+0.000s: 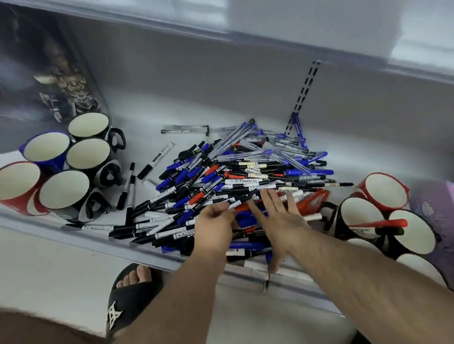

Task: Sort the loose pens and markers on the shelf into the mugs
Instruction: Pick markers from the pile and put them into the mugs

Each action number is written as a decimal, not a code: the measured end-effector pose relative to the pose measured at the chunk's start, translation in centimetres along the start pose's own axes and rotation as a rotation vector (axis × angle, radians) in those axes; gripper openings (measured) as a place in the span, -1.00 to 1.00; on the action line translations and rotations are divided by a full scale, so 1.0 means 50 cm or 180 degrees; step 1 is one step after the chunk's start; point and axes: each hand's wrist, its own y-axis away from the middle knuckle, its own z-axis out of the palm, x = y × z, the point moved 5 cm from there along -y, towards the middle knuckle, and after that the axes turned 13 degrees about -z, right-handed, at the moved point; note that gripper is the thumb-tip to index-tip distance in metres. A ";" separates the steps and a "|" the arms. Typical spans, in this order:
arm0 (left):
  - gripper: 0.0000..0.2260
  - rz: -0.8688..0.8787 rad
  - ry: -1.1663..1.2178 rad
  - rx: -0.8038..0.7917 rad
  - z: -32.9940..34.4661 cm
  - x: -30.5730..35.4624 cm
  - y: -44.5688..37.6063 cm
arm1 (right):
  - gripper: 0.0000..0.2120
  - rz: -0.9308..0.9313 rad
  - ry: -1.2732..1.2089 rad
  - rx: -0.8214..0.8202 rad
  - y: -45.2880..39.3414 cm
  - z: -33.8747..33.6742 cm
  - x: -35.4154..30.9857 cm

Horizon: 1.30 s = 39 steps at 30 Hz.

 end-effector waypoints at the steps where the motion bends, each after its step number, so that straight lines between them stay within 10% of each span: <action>1: -0.90 -0.0043 0.0082 -0.0017 0.002 0.002 -0.003 | 0.59 -0.0014 -0.0037 -0.0060 -0.010 -0.002 0.000; 39: -0.87 -0.0475 0.0528 0.0053 0.033 -0.024 -0.015 | -0.31 -0.0374 -0.0047 0.1061 0.029 0.059 -0.040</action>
